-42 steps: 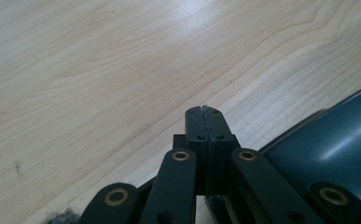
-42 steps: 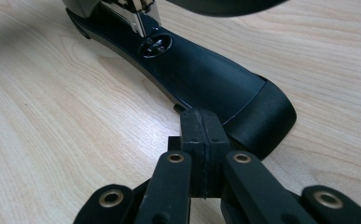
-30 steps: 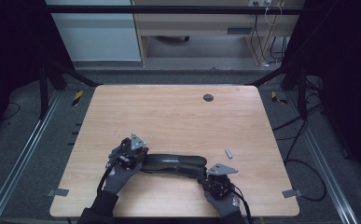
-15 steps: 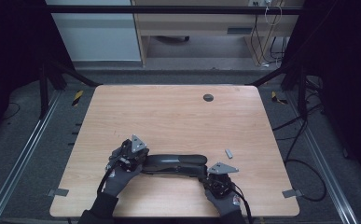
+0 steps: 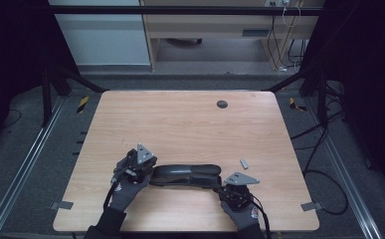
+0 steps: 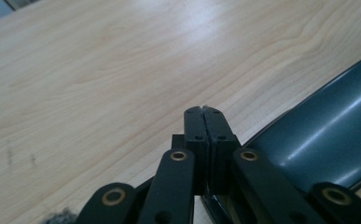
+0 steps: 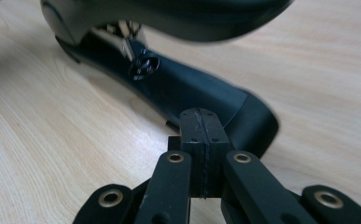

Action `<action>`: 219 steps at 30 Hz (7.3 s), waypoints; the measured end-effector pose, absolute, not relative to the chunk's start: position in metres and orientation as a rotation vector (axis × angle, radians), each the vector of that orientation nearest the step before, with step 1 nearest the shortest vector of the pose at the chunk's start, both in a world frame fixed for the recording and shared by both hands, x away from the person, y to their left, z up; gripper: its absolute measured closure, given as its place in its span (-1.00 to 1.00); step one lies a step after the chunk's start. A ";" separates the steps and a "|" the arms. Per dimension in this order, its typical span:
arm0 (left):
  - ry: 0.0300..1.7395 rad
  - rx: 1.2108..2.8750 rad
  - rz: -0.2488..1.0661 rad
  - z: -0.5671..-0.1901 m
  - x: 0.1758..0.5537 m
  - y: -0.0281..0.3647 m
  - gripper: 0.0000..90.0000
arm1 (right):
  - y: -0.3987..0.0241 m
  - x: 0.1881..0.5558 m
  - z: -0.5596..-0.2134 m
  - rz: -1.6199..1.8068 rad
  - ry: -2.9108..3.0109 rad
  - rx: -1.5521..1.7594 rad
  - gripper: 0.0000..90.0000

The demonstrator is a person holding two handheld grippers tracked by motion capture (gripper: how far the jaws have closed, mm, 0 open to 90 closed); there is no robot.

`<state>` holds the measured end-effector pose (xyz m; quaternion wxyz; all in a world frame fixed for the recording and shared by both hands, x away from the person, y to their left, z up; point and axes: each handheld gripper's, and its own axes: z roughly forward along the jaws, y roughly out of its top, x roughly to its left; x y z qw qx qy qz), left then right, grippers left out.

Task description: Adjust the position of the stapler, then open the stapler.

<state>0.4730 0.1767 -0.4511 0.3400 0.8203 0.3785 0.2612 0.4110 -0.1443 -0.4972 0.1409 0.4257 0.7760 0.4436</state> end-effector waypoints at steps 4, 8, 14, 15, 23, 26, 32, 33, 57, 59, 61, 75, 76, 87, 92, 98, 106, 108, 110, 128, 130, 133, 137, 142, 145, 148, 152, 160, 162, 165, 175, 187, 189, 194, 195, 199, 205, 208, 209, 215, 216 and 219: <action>0.945 2.108 0.714 -0.436 0.463 0.176 0.89 | -0.157 0.411 -0.492 1.308 2.192 1.239 0.90; 0.872 2.094 0.766 -0.419 0.451 0.163 0.76 | -0.170 0.413 -0.489 1.318 2.152 1.254 0.76; 0.776 2.099 0.831 -0.405 0.435 0.139 0.56 | -0.181 0.413 -0.487 1.302 2.116 1.268 0.65; 0.745 2.105 0.847 -0.401 0.431 0.129 0.52 | -0.184 0.412 -0.487 1.289 2.112 1.272 0.62; 0.657 2.128 0.847 -0.399 0.426 0.104 0.27 | -0.193 0.413 -0.494 1.278 2.103 1.293 0.62; 0.628 2.149 0.846 -0.401 0.423 0.095 0.20 | -0.192 0.413 -0.493 1.283 2.101 1.291 0.59; 0.573 2.192 0.841 -0.401 0.418 0.081 0.05 | -0.192 0.412 -0.492 1.287 2.094 1.291 0.56; 0.564 2.197 0.842 -0.400 0.416 0.079 0.02 | -0.193 0.412 -0.493 1.290 2.094 1.291 0.56; 0.414 2.329 0.890 -0.406 0.408 0.048 -0.11 | -0.189 0.409 -0.493 1.299 2.111 1.269 0.82; 0.400 2.346 0.898 -0.408 0.408 0.045 -0.09 | -0.188 0.408 -0.493 1.299 2.105 1.259 0.95; 0.390 2.356 0.898 -0.410 0.408 0.042 -0.09 | -0.187 0.408 -0.493 1.297 2.101 1.262 1.00; 0.341 2.409 0.947 -0.422 0.410 0.034 -0.11 | -0.183 0.410 -0.494 1.295 2.125 1.253 1.00; 0.336 2.412 0.945 -0.423 0.411 0.034 -0.12 | -0.182 0.410 -0.495 1.295 2.126 1.252 1.00; 0.296 2.472 0.988 -0.433 0.418 0.032 -0.09 | -0.179 0.412 -0.496 1.298 2.134 1.258 1.00; 0.284 2.480 0.990 -0.437 0.420 0.028 -0.07 | -0.178 0.413 -0.497 1.296 2.142 1.250 1.00; 0.276 2.482 1.025 -0.440 0.421 0.023 -0.04 | -0.175 0.414 -0.498 1.294 2.141 1.259 1.00; 0.249 2.504 1.064 -0.444 0.428 0.014 -0.02 | -0.173 0.416 -0.499 1.294 2.136 1.271 1.00; 0.247 2.507 1.067 -0.444 0.429 0.013 -0.02 | -0.171 0.416 -0.500 1.295 2.136 1.283 1.00; 0.241 2.511 1.071 -0.445 0.429 0.011 -0.01 | -0.169 0.416 -0.501 1.295 2.142 1.273 1.00; 0.195 2.530 1.132 -0.450 0.429 0.001 0.09 | -0.151 0.425 -0.508 1.297 2.146 1.266 1.00; 0.192 2.530 1.133 -0.450 0.429 0.002 0.09 | -0.150 0.425 -0.508 1.300 2.142 1.266 1.00; 0.190 2.531 1.140 -0.450 0.429 0.001 0.09 | -0.149 0.426 -0.509 1.306 2.136 1.264 1.00; 0.191 2.527 1.143 -0.450 0.429 0.002 0.10 | -0.149 0.426 -0.509 1.307 2.138 1.263 1.00; 0.188 2.525 1.147 -0.450 0.429 0.002 0.10 | -0.147 0.425 -0.509 1.317 2.152 1.252 1.00; 0.199 2.522 1.144 -0.450 0.429 0.001 0.10 | -0.148 0.426 -0.509 1.329 2.152 1.261 1.00; 0.198 2.519 1.150 -0.450 0.428 0.001 0.10 | -0.148 0.426 -0.509 1.333 2.155 1.273 1.00; 0.210 2.520 1.144 -0.449 0.429 0.003 0.09 | -0.147 0.425 -0.509 1.327 2.150 1.268 1.00; 0.214 2.517 1.140 -0.448 0.429 0.003 0.09 | -0.148 0.425 -0.509 1.335 2.143 1.282 1.00; 0.214 2.517 1.142 -0.448 0.428 0.003 0.09 | -0.147 0.424 -0.509 1.327 2.138 1.282 1.00; 0.212 2.516 1.139 -0.448 0.428 0.003 0.10 | -0.147 0.424 -0.509 1.333 2.139 1.287 1.00; 0.226 2.498 1.119 -0.448 0.428 0.004 0.09 | -0.148 0.425 -0.510 1.338 2.143 1.291 1.00; 0.223 2.509 1.121 -0.447 0.428 0.005 0.09 | -0.148 0.425 -0.510 1.340 2.144 1.288 1.00; 0.227 2.504 1.120 -0.447 0.428 0.005 0.09 | -0.149 0.425 -0.510 1.343 2.145 1.288 1.00; 0.237 2.492 1.109 -0.448 0.428 0.006 0.09 | -0.148 0.425 -0.510 1.340 2.145 1.288 1.00; 0.237 2.492 1.109 -0.448 0.428 0.006 0.08 | -0.148 0.425 -0.510 1.340 2.145 1.288 1.00; 0.236 2.492 1.107 -0.448 0.428 0.006 0.09 | -0.148 0.425 -0.510 1.339 2.145 1.286 1.00; 0.204 2.514 1.149 -0.448 0.426 0.004 0.10 | -0.148 0.425 -0.510 1.339 2.145 1.288 1.00; 0.178 2.512 1.187 -0.451 0.425 0.003 0.13 | -0.148 0.425 -0.510 1.336 2.141 1.284 1.00; 0.170 2.504 1.207 -0.453 0.424 0.002 0.13 | -0.148 0.425 -0.510 1.337 2.141 1.287 1.00; 0.120 2.484 1.340 -0.460 0.418 -0.001 0.19 | -0.149 0.425 -0.510 1.347 2.142 1.296 1.00; 0.115 2.482 1.350 -0.460 0.417 -0.002 0.20 | -0.149 0.425 -0.510 1.347 2.142 1.295 1.00; 0.088 2.473 1.339 -0.463 0.417 -0.002 0.22 | -0.149 0.425 -0.510 1.347 2.139 1.301 1.00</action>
